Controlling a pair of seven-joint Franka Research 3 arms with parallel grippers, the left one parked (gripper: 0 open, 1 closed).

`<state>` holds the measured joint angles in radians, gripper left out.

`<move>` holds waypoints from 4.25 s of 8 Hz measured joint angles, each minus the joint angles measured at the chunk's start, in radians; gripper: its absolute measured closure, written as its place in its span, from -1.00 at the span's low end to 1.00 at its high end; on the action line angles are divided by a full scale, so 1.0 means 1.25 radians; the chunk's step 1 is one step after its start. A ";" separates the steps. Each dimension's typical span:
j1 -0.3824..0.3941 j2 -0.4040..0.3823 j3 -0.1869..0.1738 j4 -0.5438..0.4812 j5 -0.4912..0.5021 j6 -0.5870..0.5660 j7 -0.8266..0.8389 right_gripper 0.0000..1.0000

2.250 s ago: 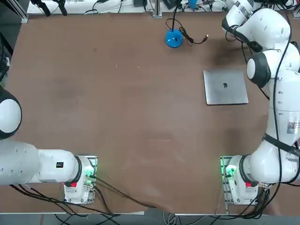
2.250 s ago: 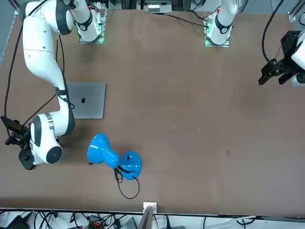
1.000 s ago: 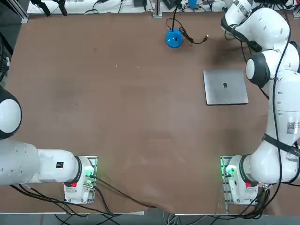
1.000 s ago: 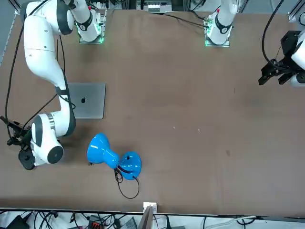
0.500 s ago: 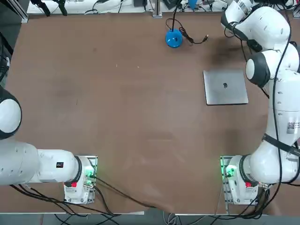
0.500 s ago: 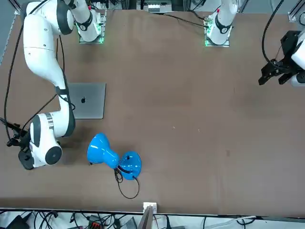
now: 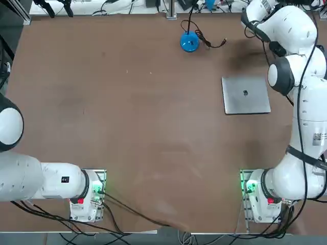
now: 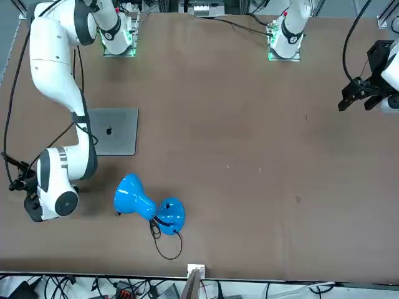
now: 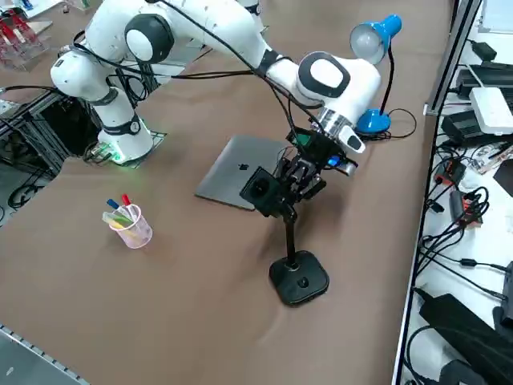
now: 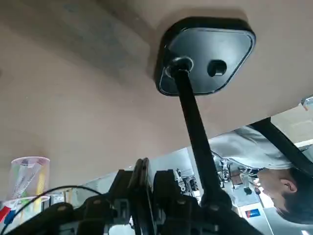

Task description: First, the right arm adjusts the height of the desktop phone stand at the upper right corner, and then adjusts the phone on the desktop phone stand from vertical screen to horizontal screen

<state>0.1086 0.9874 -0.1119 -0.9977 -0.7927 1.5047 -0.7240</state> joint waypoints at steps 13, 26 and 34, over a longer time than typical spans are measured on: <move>-0.002 -0.019 0.001 0.037 0.073 0.003 -0.001 0.67; -0.053 -0.094 0.002 0.039 0.212 0.017 -0.048 0.67; -0.065 -0.119 0.002 0.040 0.234 0.013 -0.050 0.59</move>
<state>0.0278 0.8391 -0.1099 -0.9480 -0.5005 1.5206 -0.7863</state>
